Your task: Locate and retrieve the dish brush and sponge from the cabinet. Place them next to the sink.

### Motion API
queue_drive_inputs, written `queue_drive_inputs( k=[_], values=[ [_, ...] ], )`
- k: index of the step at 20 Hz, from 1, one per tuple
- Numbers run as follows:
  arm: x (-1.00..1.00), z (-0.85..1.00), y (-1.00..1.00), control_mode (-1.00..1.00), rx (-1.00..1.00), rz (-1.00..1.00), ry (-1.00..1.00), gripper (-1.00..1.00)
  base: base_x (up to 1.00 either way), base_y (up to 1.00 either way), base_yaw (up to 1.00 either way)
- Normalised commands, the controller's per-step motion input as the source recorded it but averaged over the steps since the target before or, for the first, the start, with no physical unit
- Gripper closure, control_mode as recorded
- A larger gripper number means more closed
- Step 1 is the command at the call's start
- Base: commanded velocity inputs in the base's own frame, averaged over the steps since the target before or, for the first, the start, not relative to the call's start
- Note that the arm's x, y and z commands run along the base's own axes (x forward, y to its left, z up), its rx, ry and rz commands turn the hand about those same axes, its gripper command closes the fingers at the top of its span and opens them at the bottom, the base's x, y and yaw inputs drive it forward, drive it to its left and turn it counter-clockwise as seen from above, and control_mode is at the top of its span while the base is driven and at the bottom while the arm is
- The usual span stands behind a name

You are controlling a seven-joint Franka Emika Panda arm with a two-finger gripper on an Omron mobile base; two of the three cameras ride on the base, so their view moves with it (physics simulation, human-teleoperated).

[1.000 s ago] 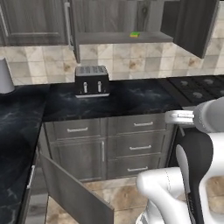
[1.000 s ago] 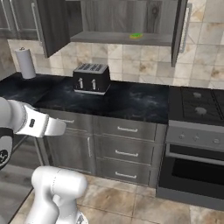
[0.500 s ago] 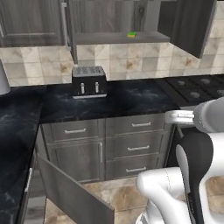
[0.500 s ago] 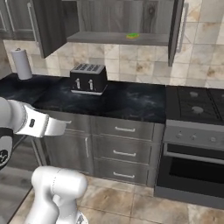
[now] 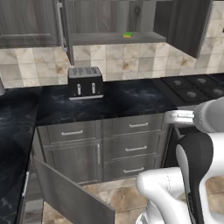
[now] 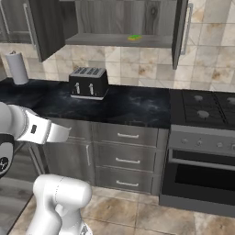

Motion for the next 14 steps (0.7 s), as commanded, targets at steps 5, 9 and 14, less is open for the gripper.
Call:
queue_drive_inputs(
  k=[5,9,14],
  values=[
    [0.0,0.0,0.0,1.0,0.0,0.0,0.0,-1.0,0.68,0.65,-0.11],
    [0.0,0.0,0.0,1.0,0.0,0.0,0.0,-1.0,0.13,0.61,-0.05],
    [0.0,0.0,0.0,1.0,0.0,0.0,0.0,-1.0,-0.33,0.63,0.0]
  ],
)
